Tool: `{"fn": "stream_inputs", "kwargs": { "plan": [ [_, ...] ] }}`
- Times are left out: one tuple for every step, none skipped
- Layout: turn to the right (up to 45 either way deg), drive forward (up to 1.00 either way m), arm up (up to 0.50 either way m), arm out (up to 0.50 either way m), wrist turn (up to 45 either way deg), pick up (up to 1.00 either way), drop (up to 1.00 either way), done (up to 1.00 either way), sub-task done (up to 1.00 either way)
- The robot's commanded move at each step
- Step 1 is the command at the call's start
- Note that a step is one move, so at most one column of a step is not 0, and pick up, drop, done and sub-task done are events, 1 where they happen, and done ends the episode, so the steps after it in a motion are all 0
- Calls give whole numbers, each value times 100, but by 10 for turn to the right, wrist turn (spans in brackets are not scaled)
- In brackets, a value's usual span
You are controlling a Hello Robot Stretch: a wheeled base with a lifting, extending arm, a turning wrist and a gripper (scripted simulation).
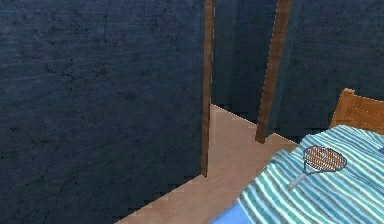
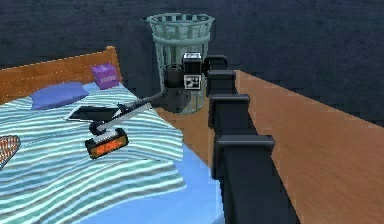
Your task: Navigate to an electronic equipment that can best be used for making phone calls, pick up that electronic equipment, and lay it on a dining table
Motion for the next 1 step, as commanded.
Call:
{"fn": "stream_inputs", "kwargs": {
  "plan": [
    [0,0,0,0,-450,0,0,0,0]
  ]
}}
